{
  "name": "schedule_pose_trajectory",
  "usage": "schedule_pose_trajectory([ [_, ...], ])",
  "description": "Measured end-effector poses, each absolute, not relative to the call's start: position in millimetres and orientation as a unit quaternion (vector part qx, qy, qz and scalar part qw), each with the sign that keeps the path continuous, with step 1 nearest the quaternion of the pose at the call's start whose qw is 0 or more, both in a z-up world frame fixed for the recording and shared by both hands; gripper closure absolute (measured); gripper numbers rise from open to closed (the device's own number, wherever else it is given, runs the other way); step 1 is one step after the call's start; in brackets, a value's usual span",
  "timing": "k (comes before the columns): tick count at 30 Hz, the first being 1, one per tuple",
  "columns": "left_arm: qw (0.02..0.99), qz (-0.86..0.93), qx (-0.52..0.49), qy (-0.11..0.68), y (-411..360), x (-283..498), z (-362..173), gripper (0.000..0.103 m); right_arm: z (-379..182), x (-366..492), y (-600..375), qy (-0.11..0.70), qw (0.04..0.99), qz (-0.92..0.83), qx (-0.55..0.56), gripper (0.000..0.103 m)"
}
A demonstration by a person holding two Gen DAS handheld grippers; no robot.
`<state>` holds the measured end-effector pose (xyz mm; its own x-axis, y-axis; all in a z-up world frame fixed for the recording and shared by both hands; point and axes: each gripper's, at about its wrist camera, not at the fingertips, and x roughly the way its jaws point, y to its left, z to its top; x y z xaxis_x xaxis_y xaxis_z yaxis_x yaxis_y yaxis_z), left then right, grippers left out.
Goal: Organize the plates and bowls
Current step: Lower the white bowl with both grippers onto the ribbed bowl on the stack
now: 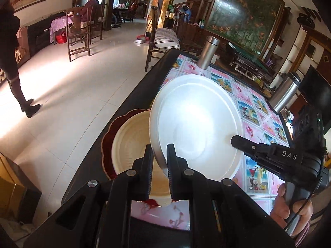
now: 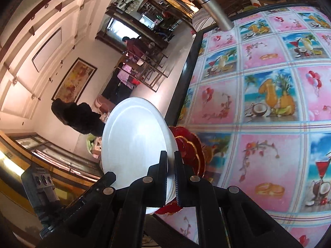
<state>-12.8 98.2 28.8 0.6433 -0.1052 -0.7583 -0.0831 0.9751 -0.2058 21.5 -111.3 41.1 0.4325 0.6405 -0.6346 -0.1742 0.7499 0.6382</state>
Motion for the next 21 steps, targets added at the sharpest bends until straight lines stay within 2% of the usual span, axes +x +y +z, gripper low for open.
schedule_pose_trajectory([
  [21,0.882,0.001,-0.135,0.451,131,-23,-9,0.091,11,21,-61,0.504,0.801,0.248,0.206,0.096],
])
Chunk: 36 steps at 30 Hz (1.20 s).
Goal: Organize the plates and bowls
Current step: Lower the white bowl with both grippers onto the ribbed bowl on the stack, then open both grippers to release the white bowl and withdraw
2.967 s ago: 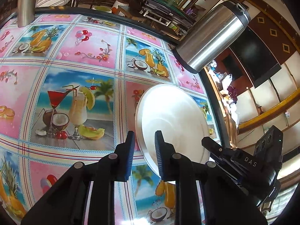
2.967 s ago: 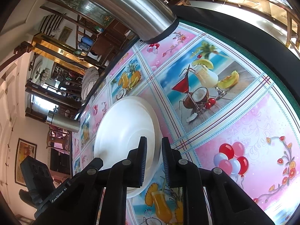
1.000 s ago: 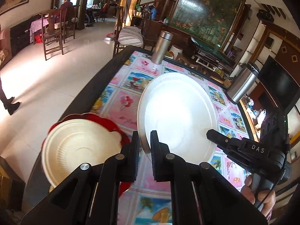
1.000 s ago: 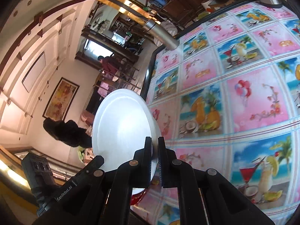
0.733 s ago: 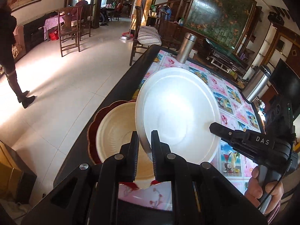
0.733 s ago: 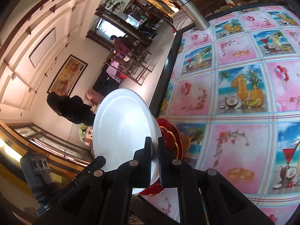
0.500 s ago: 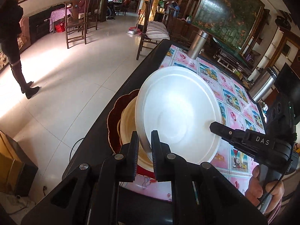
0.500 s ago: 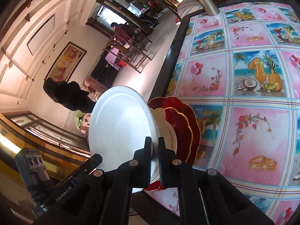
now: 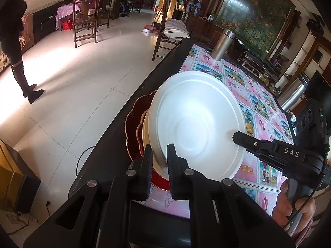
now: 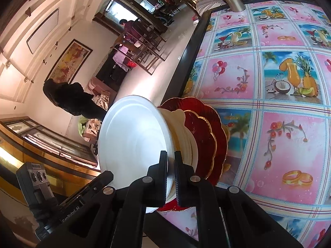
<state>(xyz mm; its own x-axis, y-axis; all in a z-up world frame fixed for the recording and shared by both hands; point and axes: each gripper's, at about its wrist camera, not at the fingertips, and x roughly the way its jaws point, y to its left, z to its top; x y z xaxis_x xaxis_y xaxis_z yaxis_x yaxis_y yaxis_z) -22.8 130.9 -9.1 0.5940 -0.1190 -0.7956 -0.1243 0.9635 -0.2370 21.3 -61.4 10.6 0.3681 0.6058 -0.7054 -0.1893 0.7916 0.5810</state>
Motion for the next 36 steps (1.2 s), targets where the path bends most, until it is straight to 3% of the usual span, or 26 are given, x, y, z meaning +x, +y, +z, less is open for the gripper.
schedule_pose_trajectory([
  [19,0.883,0.014,-0.119,0.455,139,-30,-8,0.090,11,23,-73,0.503,0.798,0.247,0.221,0.092],
  [36,0.924,0.027,-0.033,0.380,99,-47,41,0.081,22,20,-122,0.479,0.810,0.224,0.255,0.092],
])
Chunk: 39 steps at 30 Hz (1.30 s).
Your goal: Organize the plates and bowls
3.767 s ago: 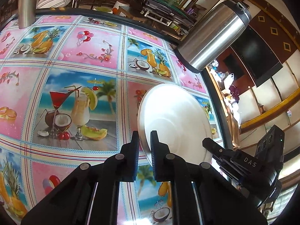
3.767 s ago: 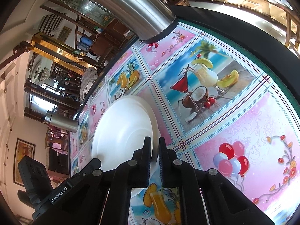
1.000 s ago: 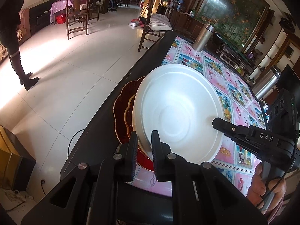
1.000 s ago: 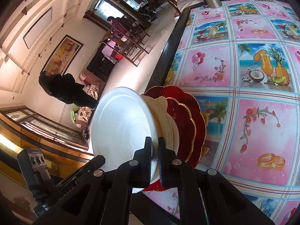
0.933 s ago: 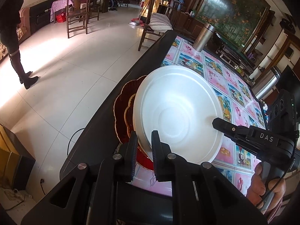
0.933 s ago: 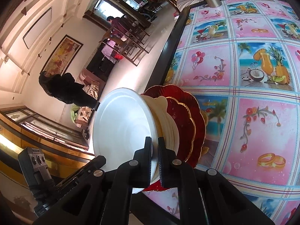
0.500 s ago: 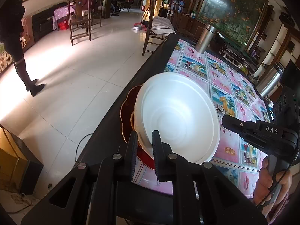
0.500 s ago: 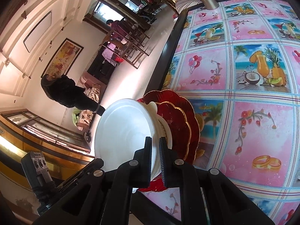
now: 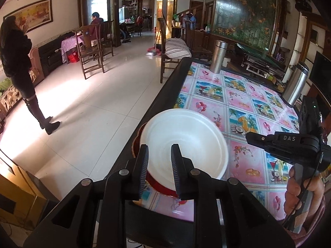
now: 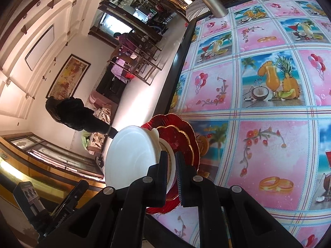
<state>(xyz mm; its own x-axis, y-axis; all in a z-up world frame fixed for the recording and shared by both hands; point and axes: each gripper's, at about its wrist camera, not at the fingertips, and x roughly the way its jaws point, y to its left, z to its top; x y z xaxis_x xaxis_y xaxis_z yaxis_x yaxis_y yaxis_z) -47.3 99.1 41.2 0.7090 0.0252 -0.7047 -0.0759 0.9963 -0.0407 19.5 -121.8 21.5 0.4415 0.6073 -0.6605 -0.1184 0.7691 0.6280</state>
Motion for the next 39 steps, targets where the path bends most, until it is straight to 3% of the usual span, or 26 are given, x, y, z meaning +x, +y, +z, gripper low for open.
schedule_pose_trajectory([
  [2,0.926,0.010,-0.024,0.377,82,-45,43,0.059,25,17,-129,0.472,0.817,0.216,0.252,0.092],
  [4,0.929,-0.007,-0.016,0.370,62,-43,44,0.045,29,13,-138,0.465,0.824,0.207,0.247,0.092],
  [9,0.928,-0.048,0.003,0.370,14,-36,43,0.043,41,3,-169,0.439,0.853,0.164,0.229,0.086],
  [12,0.927,-0.064,0.015,0.370,-13,-29,38,0.035,48,-3,-194,0.418,0.872,0.131,0.219,0.073],
  [16,0.933,-0.078,0.032,0.349,-48,-21,33,0.032,57,-11,-231,0.385,0.899,0.072,0.197,0.057],
  [21,0.946,-0.086,0.040,0.310,-87,-1,22,0.020,71,-21,-266,0.326,0.939,-0.008,0.110,0.040],
  [25,0.942,-0.102,0.034,0.317,-121,27,5,0.020,73,-20,-286,0.291,0.955,-0.041,0.042,0.026],
  [39,0.944,-0.098,0.034,0.312,-168,71,-28,0.020,9,15,-360,0.327,0.934,-0.111,0.096,0.023],
])
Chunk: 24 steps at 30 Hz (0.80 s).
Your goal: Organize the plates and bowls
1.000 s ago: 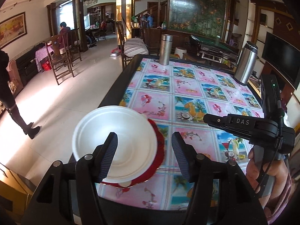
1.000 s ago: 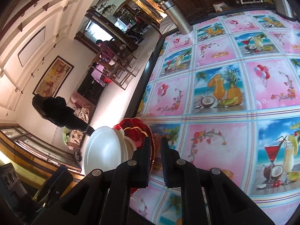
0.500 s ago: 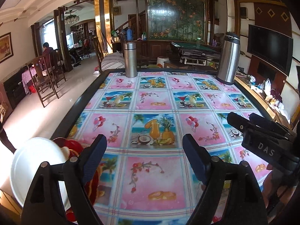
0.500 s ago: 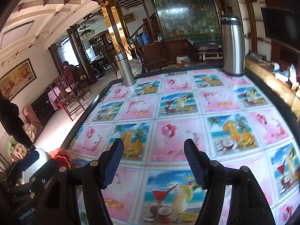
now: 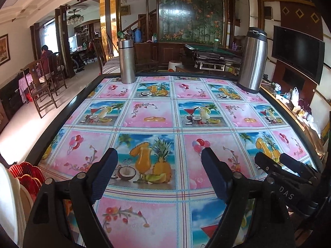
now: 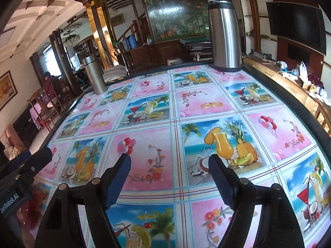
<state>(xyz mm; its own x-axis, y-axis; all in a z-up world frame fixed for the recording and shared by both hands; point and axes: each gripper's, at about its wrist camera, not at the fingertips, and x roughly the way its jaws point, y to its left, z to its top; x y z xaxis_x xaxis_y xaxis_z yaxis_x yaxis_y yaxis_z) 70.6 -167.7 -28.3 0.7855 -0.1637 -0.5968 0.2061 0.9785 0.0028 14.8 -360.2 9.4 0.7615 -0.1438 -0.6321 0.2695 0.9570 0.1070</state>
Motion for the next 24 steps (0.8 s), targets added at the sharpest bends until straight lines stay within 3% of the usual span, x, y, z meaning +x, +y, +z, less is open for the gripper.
schedule_pose_trajectory([
  [11,0.935,-0.102,0.035,0.338,-169,79,-51,0.020,6,12,-359,0.329,0.931,-0.127,0.094,0.023],
  [24,0.949,-0.066,0.053,0.305,-127,35,-13,0.019,32,-9,-330,0.273,0.954,-0.068,0.106,0.023],
])
